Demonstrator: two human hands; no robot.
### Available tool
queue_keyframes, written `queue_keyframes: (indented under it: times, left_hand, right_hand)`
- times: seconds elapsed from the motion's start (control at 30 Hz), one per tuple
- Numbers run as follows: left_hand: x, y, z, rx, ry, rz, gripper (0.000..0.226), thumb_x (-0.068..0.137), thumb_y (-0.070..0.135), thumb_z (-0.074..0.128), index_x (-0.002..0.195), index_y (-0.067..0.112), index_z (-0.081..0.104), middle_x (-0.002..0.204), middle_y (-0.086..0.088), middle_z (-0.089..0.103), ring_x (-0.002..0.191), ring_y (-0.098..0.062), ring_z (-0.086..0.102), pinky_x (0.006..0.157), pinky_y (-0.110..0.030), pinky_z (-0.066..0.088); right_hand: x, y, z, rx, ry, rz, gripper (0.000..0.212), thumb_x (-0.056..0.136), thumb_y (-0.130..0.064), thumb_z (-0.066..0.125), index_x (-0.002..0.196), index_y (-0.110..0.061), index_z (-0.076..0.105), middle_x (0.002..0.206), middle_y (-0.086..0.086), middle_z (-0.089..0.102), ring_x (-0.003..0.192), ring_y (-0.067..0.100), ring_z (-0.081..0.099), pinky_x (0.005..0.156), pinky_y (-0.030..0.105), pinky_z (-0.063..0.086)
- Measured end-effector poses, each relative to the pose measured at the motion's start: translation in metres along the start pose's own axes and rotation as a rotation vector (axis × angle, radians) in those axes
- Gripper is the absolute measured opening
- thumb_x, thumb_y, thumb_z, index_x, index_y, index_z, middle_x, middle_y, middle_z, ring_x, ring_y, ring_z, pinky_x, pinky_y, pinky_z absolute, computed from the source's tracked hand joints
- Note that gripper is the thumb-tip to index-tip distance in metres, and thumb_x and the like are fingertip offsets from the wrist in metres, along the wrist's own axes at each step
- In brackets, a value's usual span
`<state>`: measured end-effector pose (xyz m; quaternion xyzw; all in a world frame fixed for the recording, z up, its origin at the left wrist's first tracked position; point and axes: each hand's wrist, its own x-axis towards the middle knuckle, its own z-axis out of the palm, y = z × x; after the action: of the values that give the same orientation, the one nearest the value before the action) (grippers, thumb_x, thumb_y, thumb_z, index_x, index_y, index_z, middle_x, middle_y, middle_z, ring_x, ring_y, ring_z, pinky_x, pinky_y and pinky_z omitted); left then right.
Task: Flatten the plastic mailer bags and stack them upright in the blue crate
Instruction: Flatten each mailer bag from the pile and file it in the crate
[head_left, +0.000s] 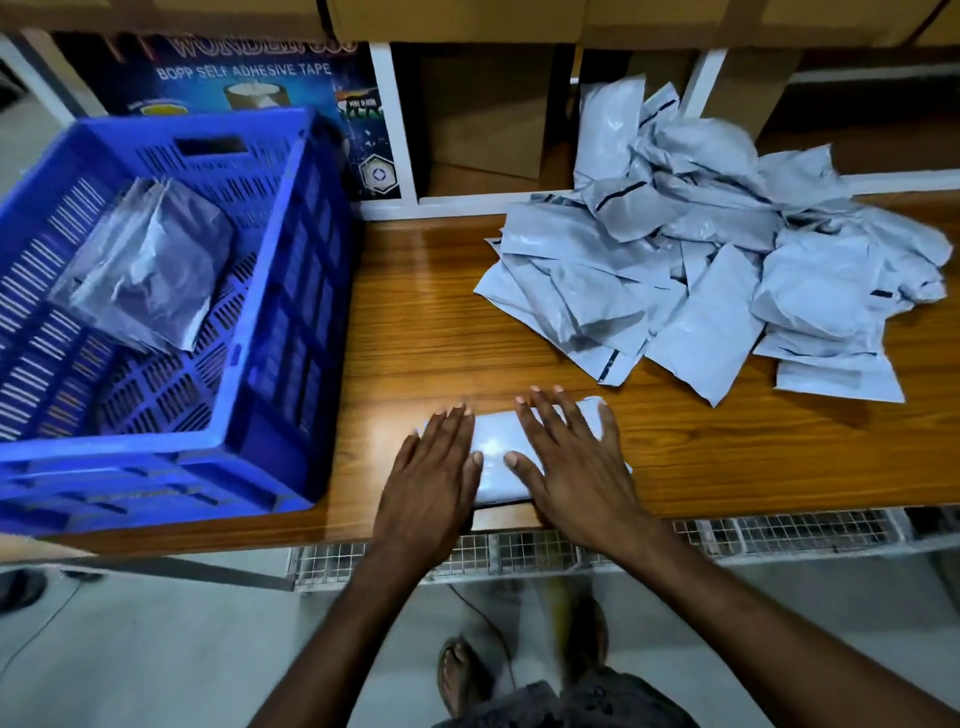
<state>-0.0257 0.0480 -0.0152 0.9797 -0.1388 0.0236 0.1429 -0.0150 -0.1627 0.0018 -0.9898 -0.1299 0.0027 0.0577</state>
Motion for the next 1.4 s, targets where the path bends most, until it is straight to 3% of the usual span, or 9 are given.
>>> queue_keyframes:
  times: [0.27, 0.5, 0.67, 0.87, 0.97, 1.03, 1.17, 1.33, 1.4]
  left_hand:
    - [0.001, 0.004, -0.003, 0.077, -0.046, -0.074, 0.062, 0.11, 0.046, 0.009, 0.165, 0.019, 0.015, 0.171, 0.004, 0.012, 0.159, -0.018, 0.011, 0.126, -0.039, 0.008]
    - [-0.001, 0.009, 0.0, 0.038, -0.046, -0.242, 0.073, 0.104, 0.063, -0.002, 0.165, 0.023, 0.001, 0.171, 0.009, -0.01, 0.156, -0.01, -0.016, 0.128, -0.04, -0.004]
    - [-0.015, 0.01, -0.015, 0.076, -0.06, -0.06, 0.07, 0.107, 0.063, 0.016, 0.165, 0.025, 0.009, 0.172, 0.01, -0.002, 0.158, -0.012, -0.006, 0.127, -0.037, 0.001]
    - [-0.04, 0.0, -0.016, 0.04, -0.108, 0.072, 0.088, 0.096, 0.078, 0.035, 0.165, 0.03, 0.009, 0.171, 0.015, 0.001, 0.157, -0.005, -0.003, 0.125, -0.029, 0.01]
    - [-0.042, -0.006, -0.027, 0.015, -0.067, 0.143, 0.078, 0.097, 0.073, 0.036, 0.161, 0.03, 0.03, 0.167, 0.013, 0.023, 0.154, -0.01, 0.024, 0.118, -0.035, 0.038]
    - [-0.042, -0.008, -0.042, -0.13, 0.003, 0.12, 0.067, 0.098, 0.071, 0.039, 0.153, 0.032, 0.044, 0.156, 0.009, 0.049, 0.141, -0.013, 0.048, 0.106, -0.036, 0.05]
    - [-0.026, -0.007, -0.074, -0.522, 0.248, -0.101, 0.03, 0.1, 0.056, 0.056, 0.118, 0.033, 0.061, 0.096, 0.012, 0.073, 0.083, -0.007, 0.07, 0.07, -0.037, 0.058]
    - [0.014, -0.024, -0.058, -0.57, 0.314, -0.257, 0.021, 0.099, 0.052, 0.06, 0.106, 0.032, 0.059, 0.071, 0.007, 0.063, 0.065, -0.013, 0.061, 0.06, -0.037, 0.048]
    - [0.021, -0.028, -0.041, -0.424, 0.273, -0.234, 0.02, 0.102, 0.046, 0.055, 0.116, 0.032, 0.059, 0.093, 0.0, 0.07, 0.087, -0.022, 0.067, 0.074, -0.04, 0.052]
  right_hand:
    - [0.01, 0.022, 0.004, 0.121, -0.081, -0.029, 0.072, 0.101, -0.071, 0.008, 0.162, -0.034, -0.006, 0.17, -0.002, -0.008, 0.156, 0.015, -0.013, 0.126, 0.047, 0.001]
    - [0.014, 0.035, 0.002, 0.186, -0.122, -0.064, 0.077, 0.098, -0.075, 0.008, 0.159, -0.035, -0.018, 0.166, -0.005, -0.025, 0.152, 0.011, -0.025, 0.126, 0.048, -0.005]
    - [0.006, 0.057, -0.023, 0.17, -0.177, -0.328, 0.086, 0.098, -0.076, 0.019, 0.161, -0.027, -0.015, 0.164, -0.003, -0.032, 0.15, 0.013, -0.03, 0.125, 0.049, -0.009]
    - [-0.034, 0.064, -0.022, 0.058, -0.205, -0.429, 0.105, 0.089, -0.073, 0.051, 0.162, -0.025, -0.008, 0.169, -0.003, -0.018, 0.154, 0.013, -0.02, 0.124, 0.037, -0.001]
    - [-0.039, 0.061, -0.027, 0.181, -0.176, -0.406, 0.085, 0.091, -0.041, 0.069, 0.161, -0.028, 0.022, 0.167, 0.001, 0.015, 0.154, 0.019, 0.015, 0.12, 0.036, 0.023]
    - [-0.034, 0.054, -0.043, 0.397, -0.157, -0.31, 0.062, 0.09, -0.023, 0.071, 0.147, -0.033, 0.05, 0.149, -0.008, 0.042, 0.135, 0.011, 0.042, 0.109, 0.033, 0.043]
    - [-0.008, 0.042, -0.08, 0.81, -0.098, -0.049, 0.036, 0.09, -0.029, 0.075, 0.12, -0.047, 0.067, 0.12, -0.022, 0.066, 0.109, -0.001, 0.061, 0.089, 0.023, 0.051]
    - [0.026, 0.038, -0.076, 0.798, -0.056, 0.1, 0.04, 0.08, -0.044, 0.083, 0.117, -0.036, 0.07, 0.12, -0.017, 0.068, 0.111, 0.002, 0.061, 0.092, 0.027, 0.049]
    - [0.028, 0.035, -0.063, 0.628, -0.058, 0.136, 0.049, 0.086, -0.047, 0.077, 0.13, -0.032, 0.063, 0.136, -0.008, 0.062, 0.125, 0.012, 0.056, 0.104, 0.033, 0.045]
